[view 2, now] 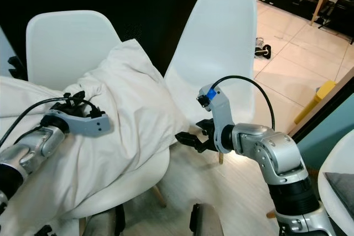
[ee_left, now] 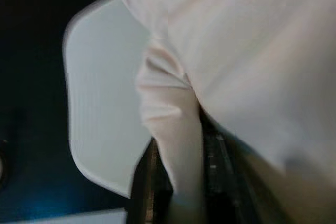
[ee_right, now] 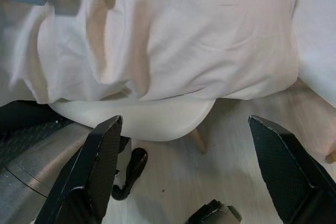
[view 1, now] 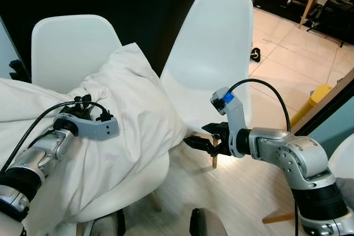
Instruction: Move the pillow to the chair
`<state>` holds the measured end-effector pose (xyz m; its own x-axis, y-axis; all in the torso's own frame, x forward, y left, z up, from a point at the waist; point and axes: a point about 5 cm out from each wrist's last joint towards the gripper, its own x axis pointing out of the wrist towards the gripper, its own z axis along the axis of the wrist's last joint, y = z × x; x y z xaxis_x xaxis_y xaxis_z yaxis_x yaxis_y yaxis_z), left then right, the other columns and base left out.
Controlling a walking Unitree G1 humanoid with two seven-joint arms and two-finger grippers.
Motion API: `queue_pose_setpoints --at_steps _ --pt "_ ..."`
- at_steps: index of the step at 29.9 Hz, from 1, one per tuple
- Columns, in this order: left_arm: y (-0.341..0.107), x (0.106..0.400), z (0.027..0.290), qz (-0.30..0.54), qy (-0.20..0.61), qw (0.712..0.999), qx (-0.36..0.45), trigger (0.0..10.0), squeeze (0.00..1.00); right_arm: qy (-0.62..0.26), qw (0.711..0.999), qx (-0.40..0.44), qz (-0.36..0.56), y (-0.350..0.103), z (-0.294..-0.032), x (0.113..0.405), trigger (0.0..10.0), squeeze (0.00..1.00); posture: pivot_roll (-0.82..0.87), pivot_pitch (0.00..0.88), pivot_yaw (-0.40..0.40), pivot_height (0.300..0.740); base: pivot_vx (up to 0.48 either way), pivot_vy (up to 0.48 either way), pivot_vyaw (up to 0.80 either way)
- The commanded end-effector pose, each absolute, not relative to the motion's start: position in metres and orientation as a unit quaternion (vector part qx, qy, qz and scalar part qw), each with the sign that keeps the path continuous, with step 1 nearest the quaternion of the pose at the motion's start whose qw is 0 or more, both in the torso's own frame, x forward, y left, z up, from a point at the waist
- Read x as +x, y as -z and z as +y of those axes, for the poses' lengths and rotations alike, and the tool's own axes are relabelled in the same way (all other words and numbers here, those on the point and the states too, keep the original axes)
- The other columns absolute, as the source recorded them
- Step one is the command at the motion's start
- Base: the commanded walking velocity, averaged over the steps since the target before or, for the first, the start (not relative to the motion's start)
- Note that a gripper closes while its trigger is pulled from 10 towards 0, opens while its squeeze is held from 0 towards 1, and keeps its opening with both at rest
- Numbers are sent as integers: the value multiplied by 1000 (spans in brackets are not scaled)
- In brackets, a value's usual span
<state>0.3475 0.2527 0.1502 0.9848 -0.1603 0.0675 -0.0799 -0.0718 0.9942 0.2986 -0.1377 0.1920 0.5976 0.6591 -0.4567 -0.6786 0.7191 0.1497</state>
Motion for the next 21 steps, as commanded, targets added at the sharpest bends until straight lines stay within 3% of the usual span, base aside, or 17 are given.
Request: queue_pose_setpoints --at_steps 1,12,15,21 --pt "-138 341 266 -29 36 674 737 10000 1000 -365 896 -22 252 -191 -143 297 10000 0 -147 124 -164 586 0 0 0" --pt "-176 332 282 -9 -44 718 694 10000 1000 -363 898 -23 248 -190 -142 304 10000 0 -120 89 -164 586 0 0 0" --pt "-233 329 279 -74 -132 717 680 10000 1000 -364 899 -21 244 -190 -140 306 10000 0 -112 73 -160 586 0 0 0" --pt "-265 322 271 -99 -163 729 658 10000 1000 -363 901 -17 239 -190 -139 308 10000 0 -108 50 -145 586 0 0 0"
